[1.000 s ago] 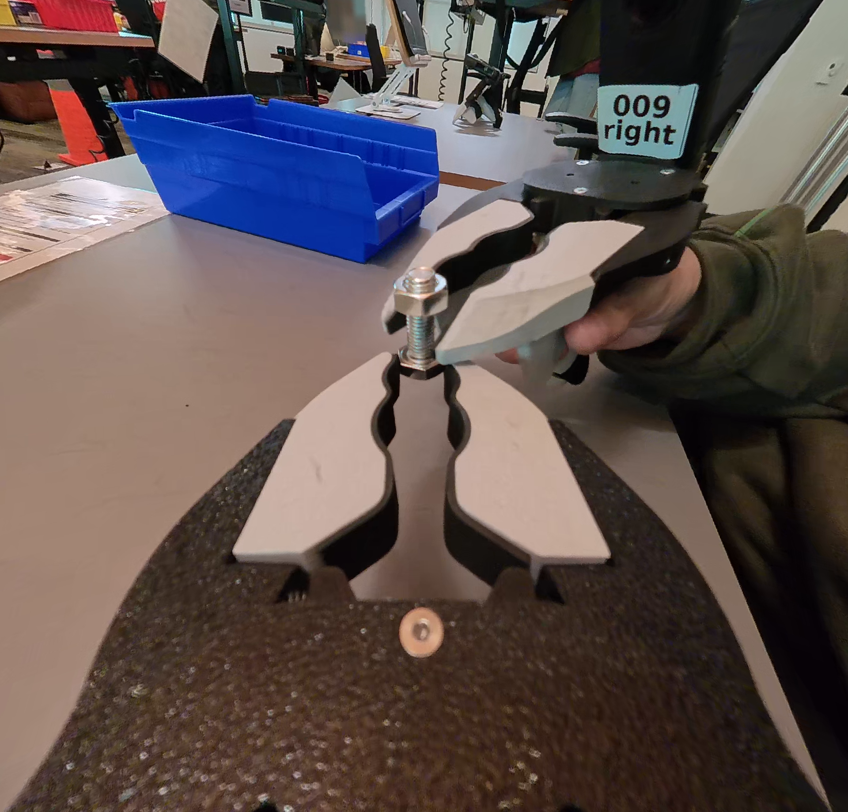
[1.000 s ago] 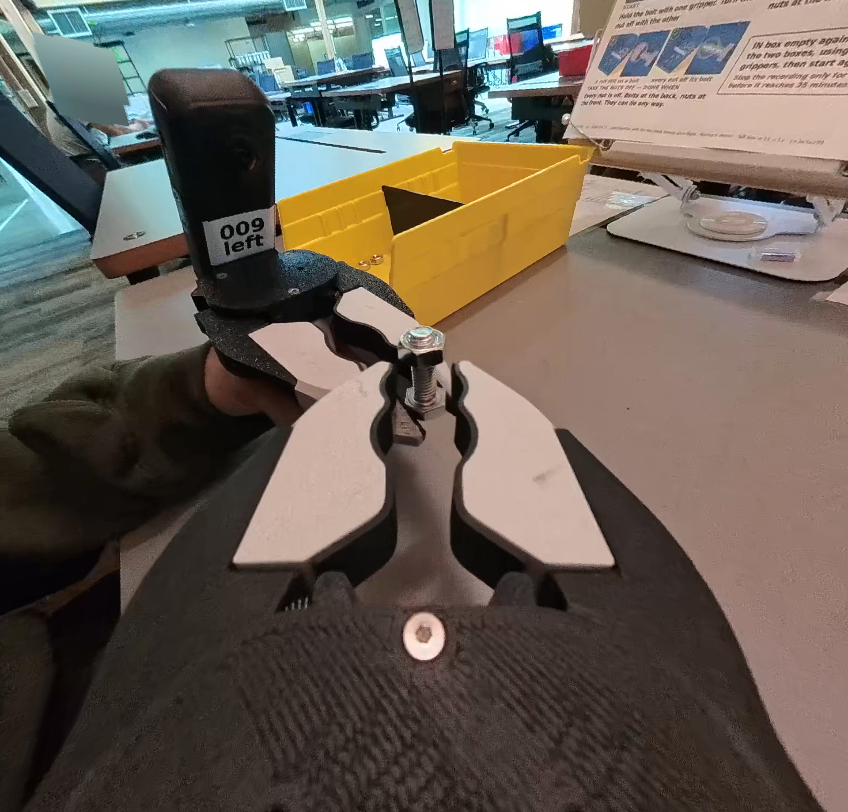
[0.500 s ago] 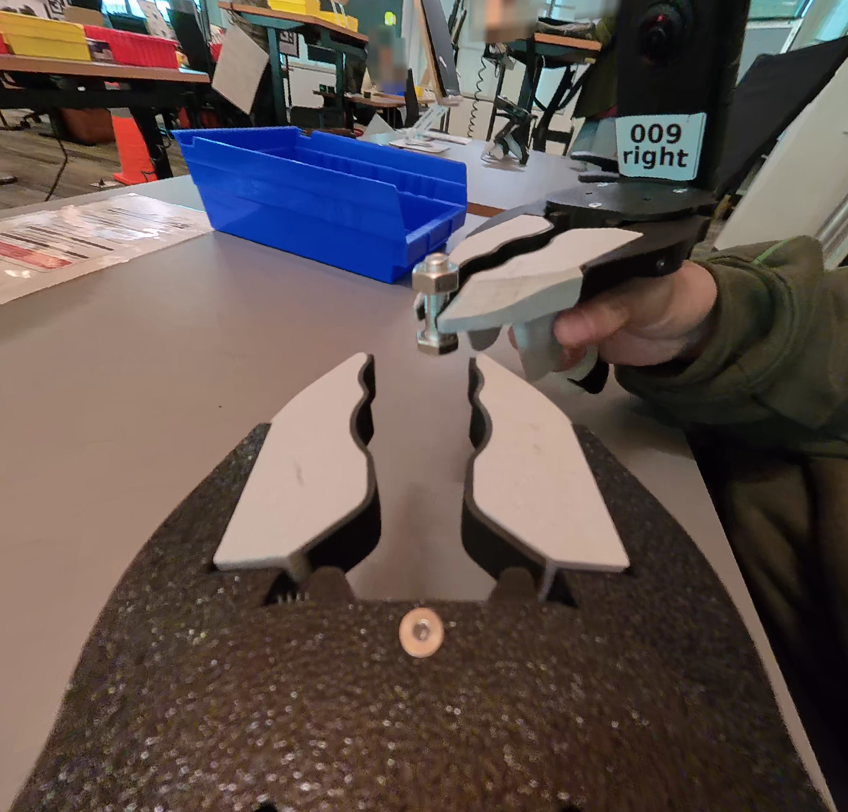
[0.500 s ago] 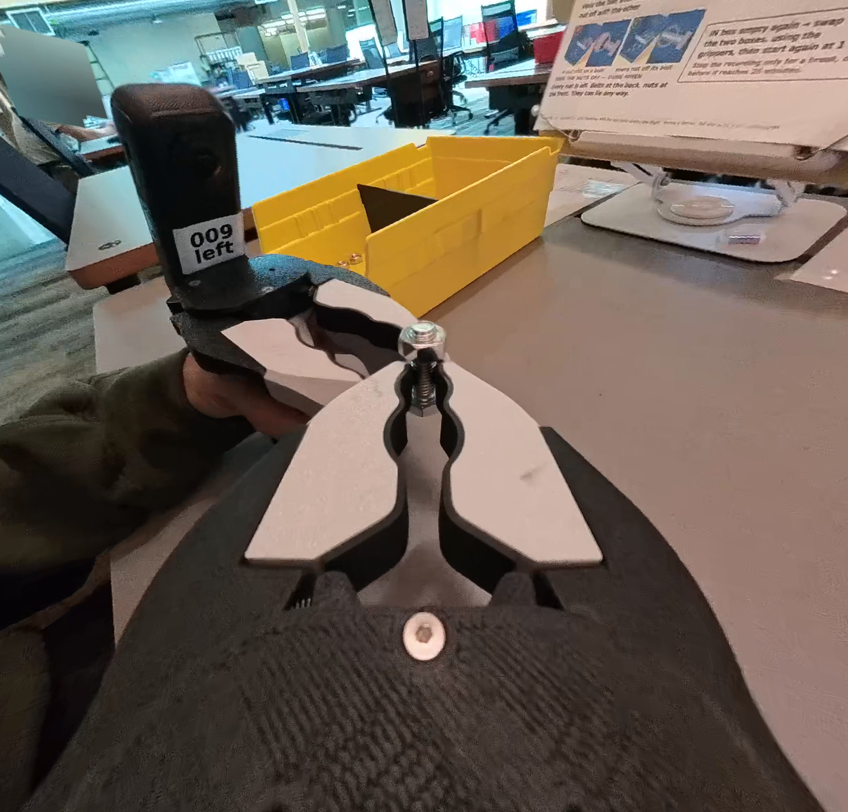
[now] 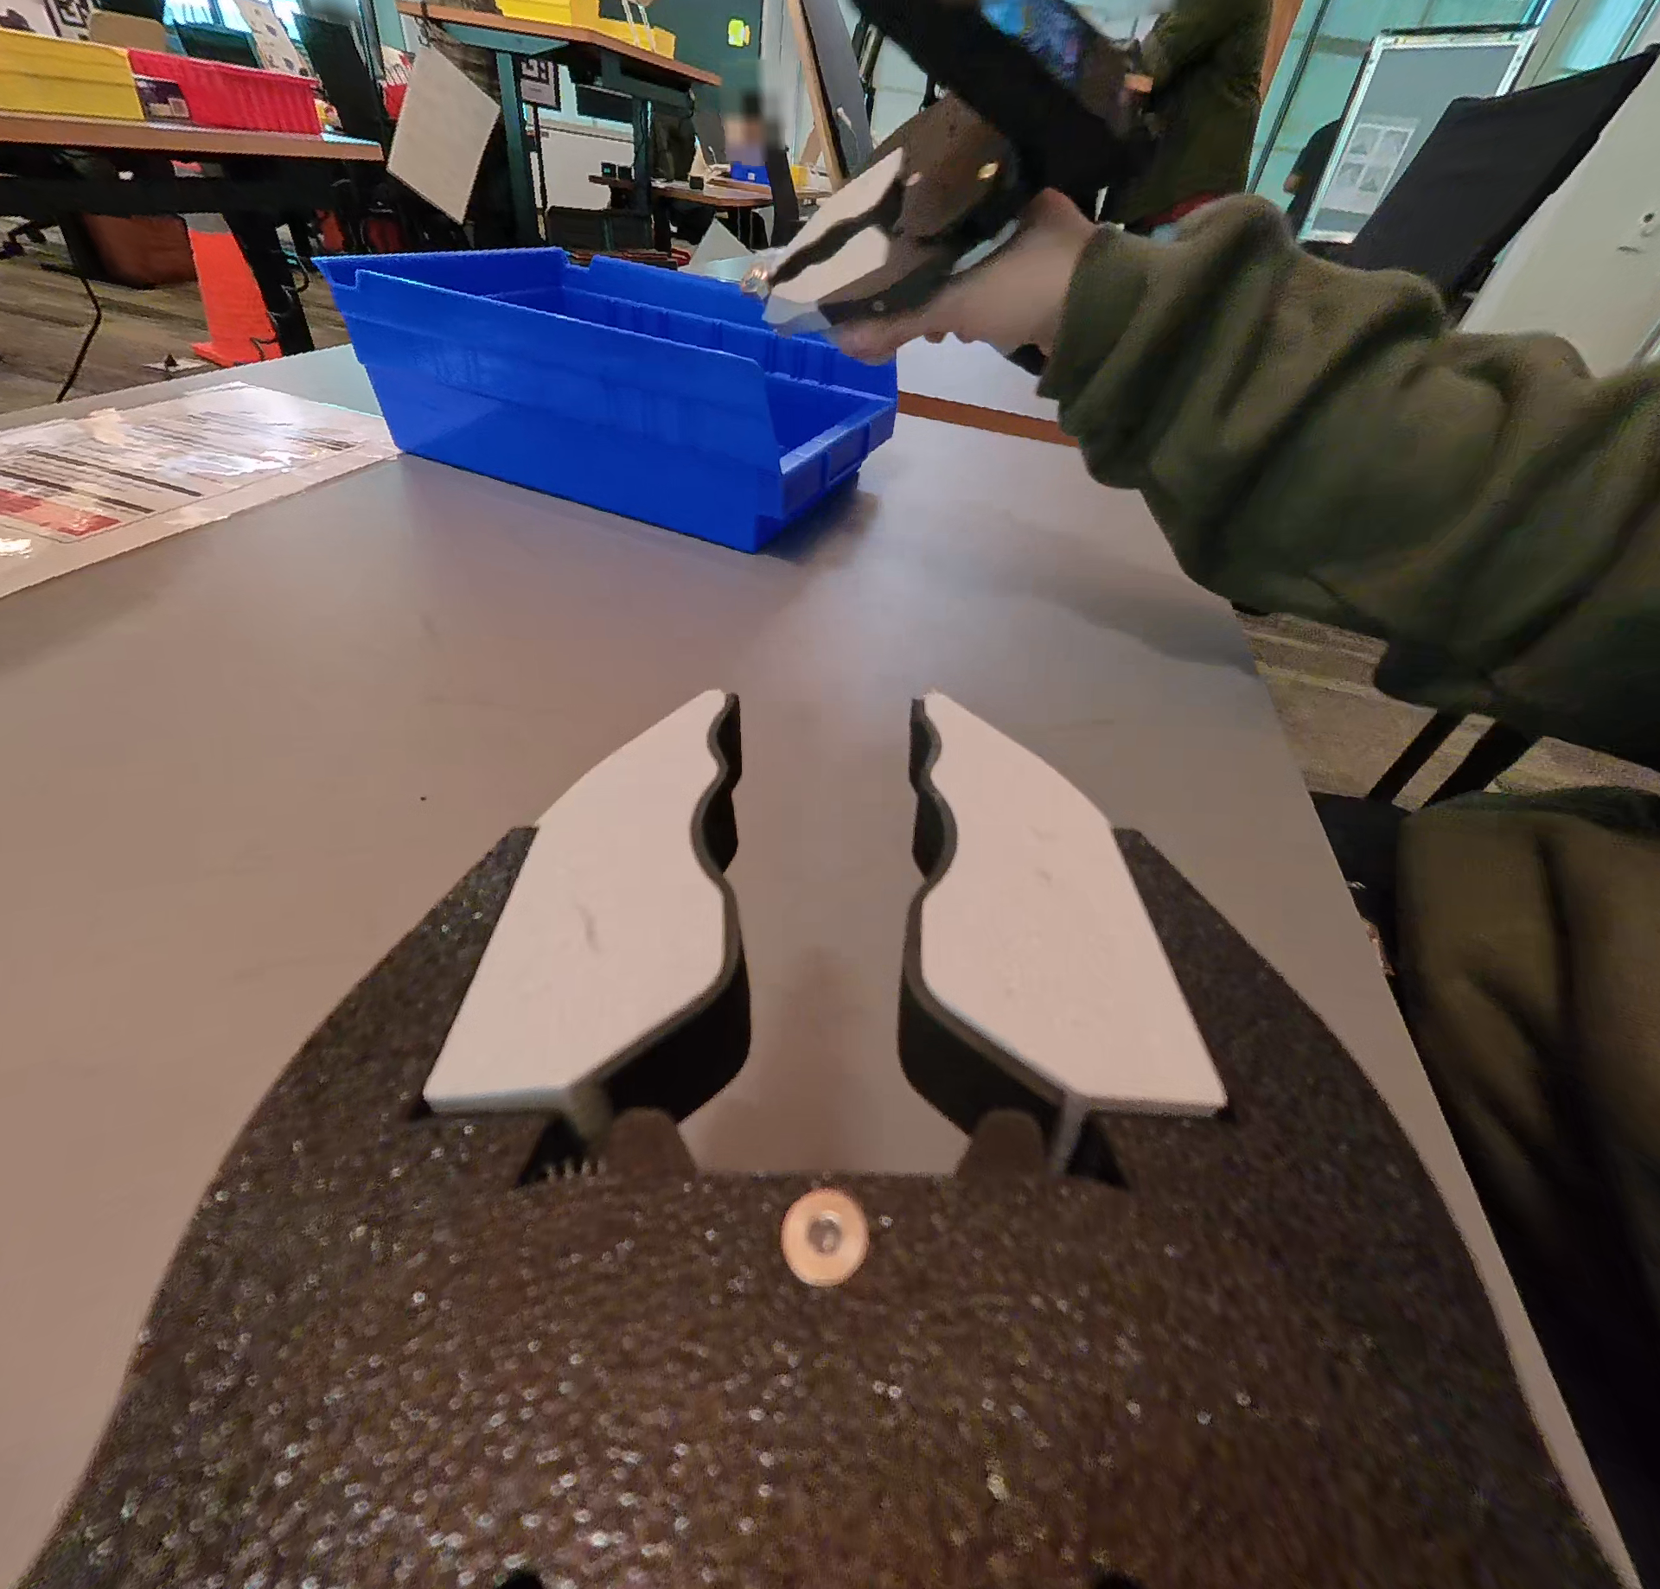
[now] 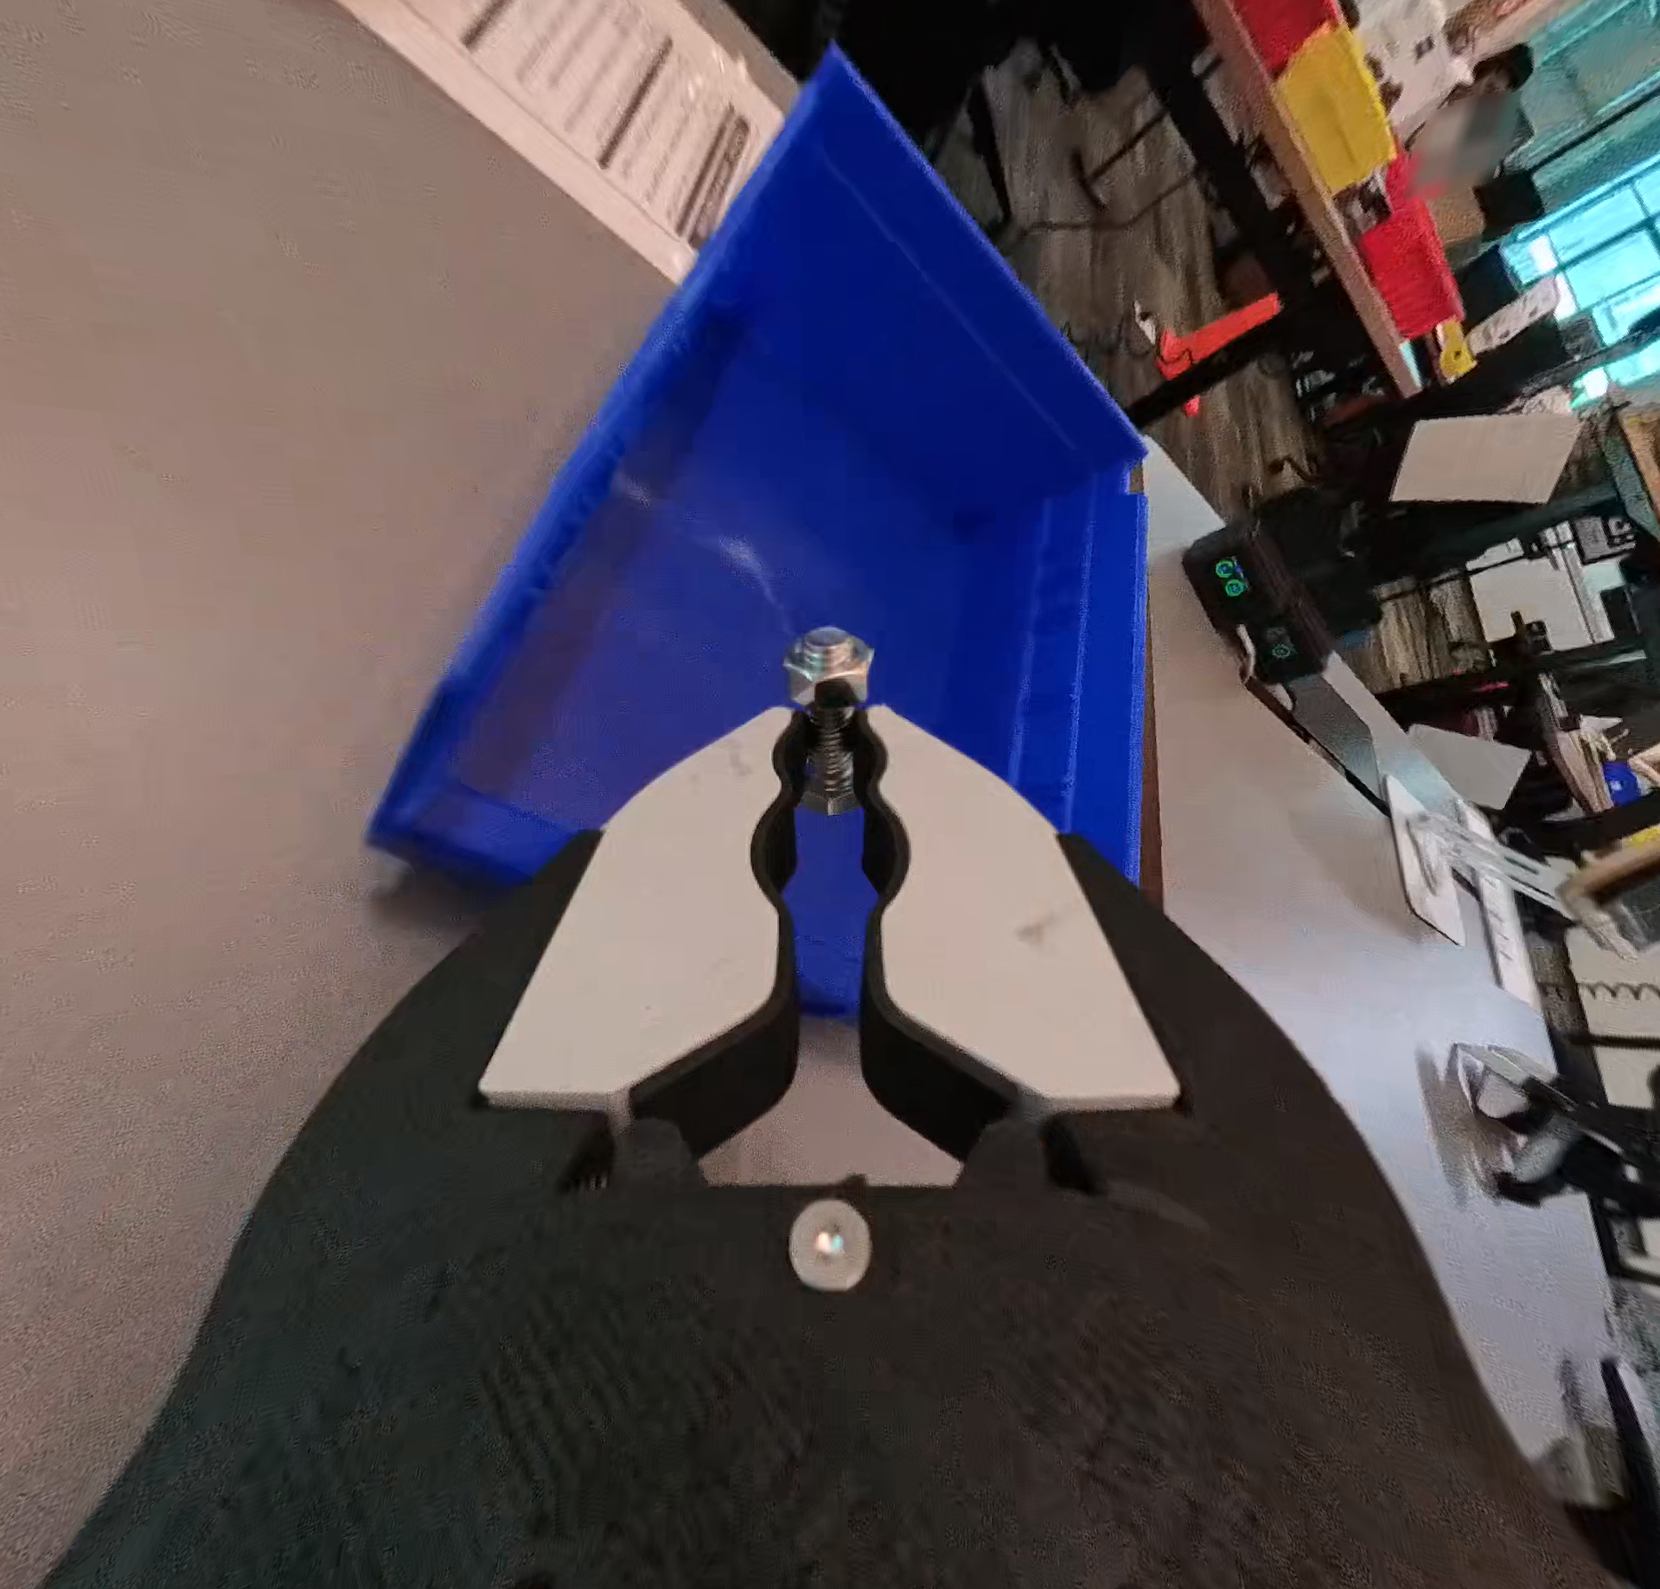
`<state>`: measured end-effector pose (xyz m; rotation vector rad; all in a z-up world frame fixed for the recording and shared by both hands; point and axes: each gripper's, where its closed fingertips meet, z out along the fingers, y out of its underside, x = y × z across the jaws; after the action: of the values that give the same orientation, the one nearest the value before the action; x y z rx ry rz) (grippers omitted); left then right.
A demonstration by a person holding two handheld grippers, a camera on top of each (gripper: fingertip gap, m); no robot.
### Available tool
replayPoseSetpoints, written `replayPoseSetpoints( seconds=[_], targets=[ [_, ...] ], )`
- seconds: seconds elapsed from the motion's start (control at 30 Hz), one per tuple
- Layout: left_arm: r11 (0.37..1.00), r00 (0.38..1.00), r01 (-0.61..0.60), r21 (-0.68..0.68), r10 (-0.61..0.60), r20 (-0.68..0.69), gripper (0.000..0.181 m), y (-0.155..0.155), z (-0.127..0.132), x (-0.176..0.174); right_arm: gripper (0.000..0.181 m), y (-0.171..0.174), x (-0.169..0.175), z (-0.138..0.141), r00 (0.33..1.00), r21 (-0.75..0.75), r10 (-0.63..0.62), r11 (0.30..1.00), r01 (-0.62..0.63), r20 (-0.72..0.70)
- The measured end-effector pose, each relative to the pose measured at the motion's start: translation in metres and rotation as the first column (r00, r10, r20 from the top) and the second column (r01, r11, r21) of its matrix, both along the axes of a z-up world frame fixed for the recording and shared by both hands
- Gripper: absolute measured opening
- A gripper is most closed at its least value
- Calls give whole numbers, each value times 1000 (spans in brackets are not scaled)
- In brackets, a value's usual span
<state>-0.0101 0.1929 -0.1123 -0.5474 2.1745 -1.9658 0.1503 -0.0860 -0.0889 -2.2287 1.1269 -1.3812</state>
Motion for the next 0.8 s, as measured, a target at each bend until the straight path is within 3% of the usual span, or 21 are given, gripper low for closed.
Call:
replayPoseSetpoints(
  seconds=[0.13, 0.27, 0.5, 0.57, 0.67, 0.73, 0.8],
  targets=[
    [999, 1000, -12, 33, 12, 3, 35, 3, -3, 2, 10, -38, 23, -36, 986, -96, -71, 994, 57, -150],
    [998, 999, -36, 46, 35, 13, 35, 10, -2, 5, 10, -51, 28, -65, 965, -119, -92, 991, 64, -245],
    [997, 997, -74, -10, 74, 14, 33, 27, 11, 9, 42, -41, 25, -25, 993, 13, -103, 995, 104, -49],
    [994, 993, -109, 6, 109, 44, 31, 38, 20, 10, 46, -17, 16, -4, 998, 117, -53, 992, 47, 45],
    [970, 970, -241, 26, 241, 27, 29, 73, 38, 17, 48, 50, -8, 24, 973, 287, 135, 940, -185, 185],
    [907, 907, -415, 76, 419, -43, 28, 116, 40, 27, 48, 114, -35, 36, 897, 389, 328, 817, -426, 294],
    [809, 793, -570, 144, 588, -158, 28, 164, 32, 34, 48, 173, -69, 34, 792, 505, 497, 612, -609, 354]
  ],
)
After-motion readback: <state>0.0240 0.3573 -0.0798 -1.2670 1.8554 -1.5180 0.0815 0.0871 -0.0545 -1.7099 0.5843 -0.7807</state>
